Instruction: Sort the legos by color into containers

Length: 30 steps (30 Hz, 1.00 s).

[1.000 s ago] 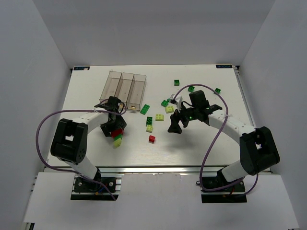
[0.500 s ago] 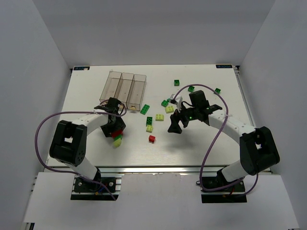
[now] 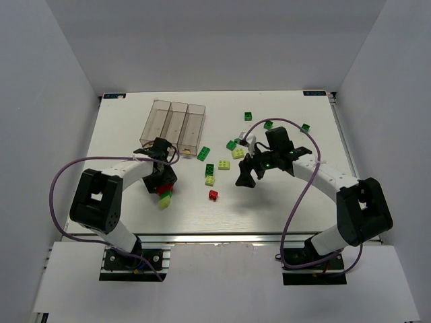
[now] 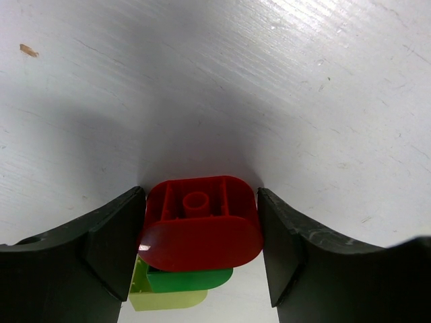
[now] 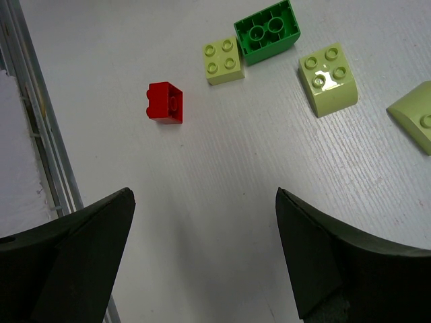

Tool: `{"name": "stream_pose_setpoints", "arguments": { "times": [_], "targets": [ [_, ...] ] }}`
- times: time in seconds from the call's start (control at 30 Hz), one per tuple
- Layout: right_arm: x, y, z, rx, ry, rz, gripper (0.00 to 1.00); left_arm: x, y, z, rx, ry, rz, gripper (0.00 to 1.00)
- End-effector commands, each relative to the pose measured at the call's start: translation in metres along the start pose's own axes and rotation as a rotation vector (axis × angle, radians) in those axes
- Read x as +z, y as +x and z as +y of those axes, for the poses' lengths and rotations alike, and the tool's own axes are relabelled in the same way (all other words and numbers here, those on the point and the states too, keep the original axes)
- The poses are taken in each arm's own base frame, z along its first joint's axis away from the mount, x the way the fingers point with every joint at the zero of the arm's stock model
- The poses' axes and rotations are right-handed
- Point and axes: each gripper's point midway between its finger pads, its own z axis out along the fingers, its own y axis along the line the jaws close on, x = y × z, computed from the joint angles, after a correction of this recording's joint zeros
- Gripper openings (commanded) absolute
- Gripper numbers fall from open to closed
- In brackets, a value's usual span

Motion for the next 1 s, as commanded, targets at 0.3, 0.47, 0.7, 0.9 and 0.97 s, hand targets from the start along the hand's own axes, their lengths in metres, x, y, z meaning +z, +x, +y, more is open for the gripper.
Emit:
{"name": "stream_pose_setpoints", "arguments": {
  "times": [0.3,0.47,0.7,0.9,0.97],
  "targets": [
    [-0.001,-0.04,0.009,0.085,-0.003,-0.065,0.89,-0.047,-0.022,-0.051,-0.071,0.279,-0.068,0.21],
    [0.003,-0.074,0.011,0.178,0.013,-0.104,0.89,-0.085,-0.033,-0.09,-0.166,0.534,-0.098,0.12],
    [0.009,-0.132,0.009,0.401,-0.008,-0.18,0.89,-0.132,-0.07,-0.117,-0.369,0.741,-0.207,0.0],
    [0.029,-0.161,0.024,0.459,-0.015,-0.235,0.89,-0.144,-0.097,-0.125,-0.474,0.72,-0.245,0.0],
    [0.034,-0.173,0.031,0.435,-0.027,-0.275,0.9,-0.151,-0.103,-0.132,-0.484,0.724,-0.242,0.0]
  ]
}}
